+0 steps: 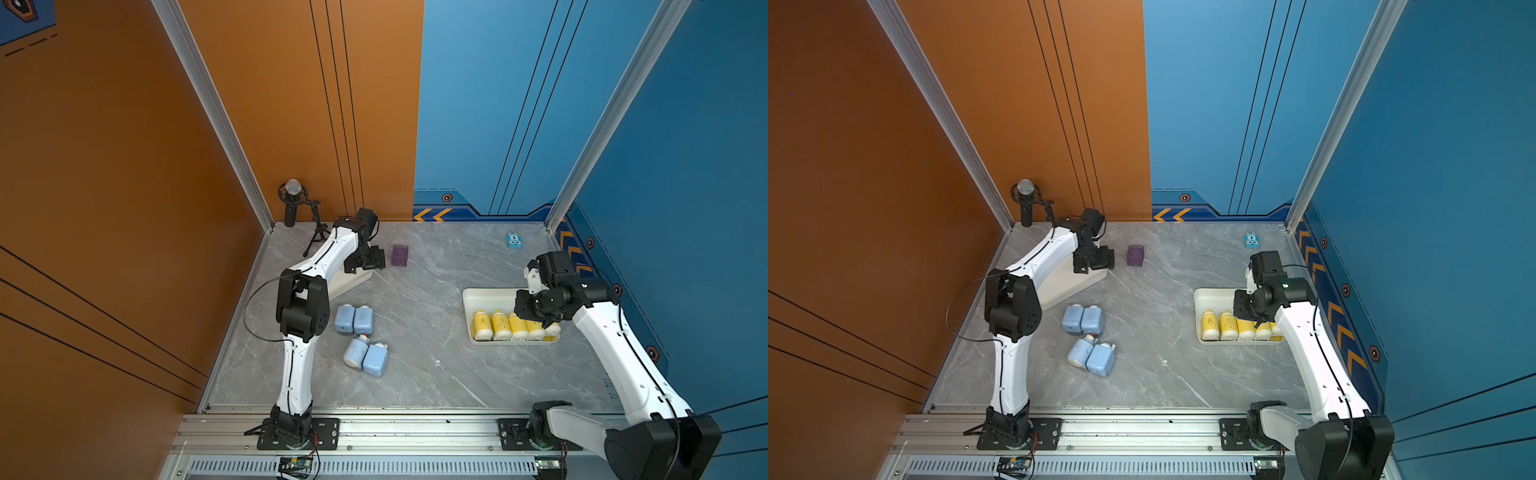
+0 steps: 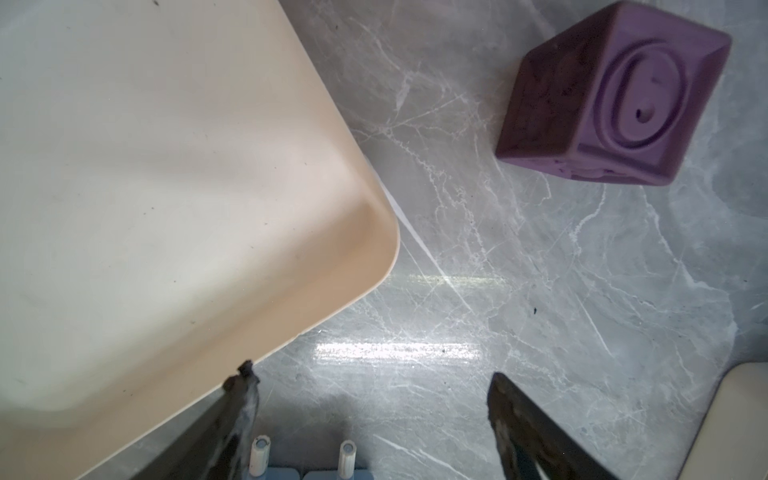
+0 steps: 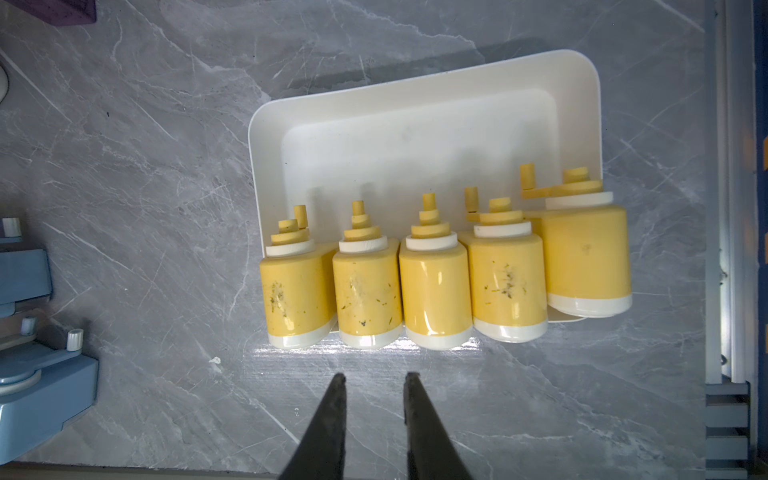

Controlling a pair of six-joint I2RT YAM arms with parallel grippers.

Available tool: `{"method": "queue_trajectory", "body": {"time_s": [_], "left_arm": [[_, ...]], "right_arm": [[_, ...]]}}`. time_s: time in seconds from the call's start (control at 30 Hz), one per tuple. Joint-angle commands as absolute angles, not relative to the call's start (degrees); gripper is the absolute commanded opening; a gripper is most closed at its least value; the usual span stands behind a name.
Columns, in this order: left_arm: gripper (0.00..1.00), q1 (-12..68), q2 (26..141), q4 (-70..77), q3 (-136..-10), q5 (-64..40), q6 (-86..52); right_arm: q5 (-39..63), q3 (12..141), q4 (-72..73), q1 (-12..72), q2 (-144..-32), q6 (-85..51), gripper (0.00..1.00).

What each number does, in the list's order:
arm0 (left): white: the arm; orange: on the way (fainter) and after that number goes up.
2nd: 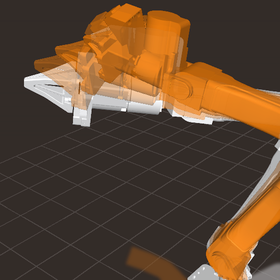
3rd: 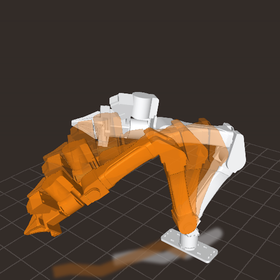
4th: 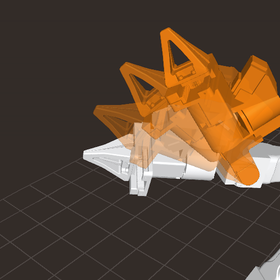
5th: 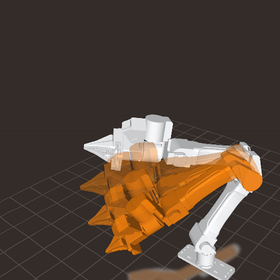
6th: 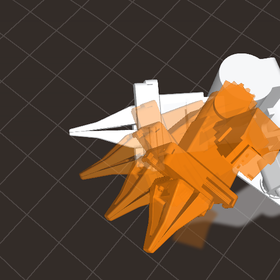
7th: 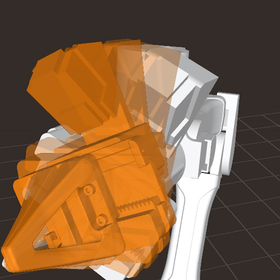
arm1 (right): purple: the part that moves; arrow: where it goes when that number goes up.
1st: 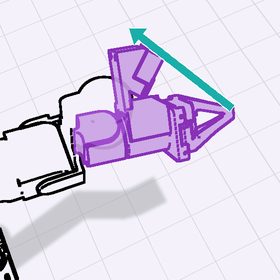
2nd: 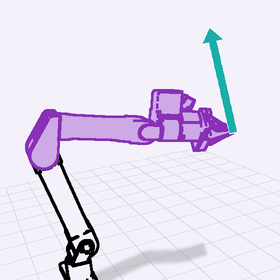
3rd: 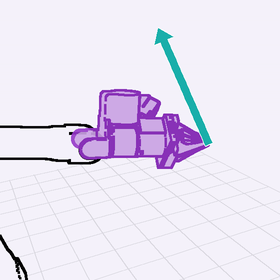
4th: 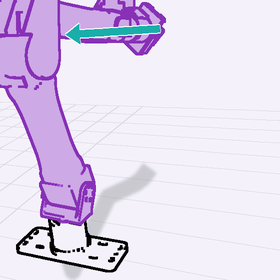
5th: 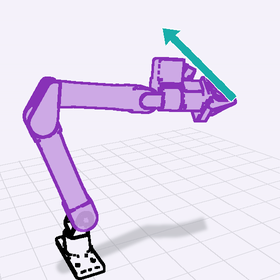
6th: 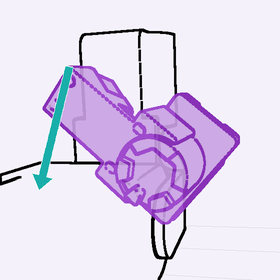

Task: Place the pencil sharpeners by color into the storage box
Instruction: Adjust the storage box at the center of the board.

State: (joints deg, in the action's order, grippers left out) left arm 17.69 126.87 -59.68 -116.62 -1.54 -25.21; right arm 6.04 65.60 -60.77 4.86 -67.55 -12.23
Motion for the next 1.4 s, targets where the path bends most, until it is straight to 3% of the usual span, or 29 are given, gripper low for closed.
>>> {"method": "queue_trajectory", "body": {"time_s": [0.0,0.6,0.97,1.37], "left_arm": [[0.82,17.8,129.8,-62.6,-120.7,-0.1,-25.9],[0.55,16.1,141.7,-62.6,-131.8,-1.0,-27.0],[0.26,16.8,141.5,-62.5,-128.2,-1.5,-27.0],[0.12,20.8,136.3,-62.2,-120.0,-0.3,-27.4]], "right_arm": [[7.7,65.0,-59.2,4.5,-66.5,-11.1,0.26],[8.8,64.8,-57.0,4.2,-69.4,-11.5,0.27],[9.8,64.1,-55.6,4.2,-71.0,-11.6,0.27],[11.2,61.7,-55.0,4.2,-67.7,-12.1,0.28]]}}
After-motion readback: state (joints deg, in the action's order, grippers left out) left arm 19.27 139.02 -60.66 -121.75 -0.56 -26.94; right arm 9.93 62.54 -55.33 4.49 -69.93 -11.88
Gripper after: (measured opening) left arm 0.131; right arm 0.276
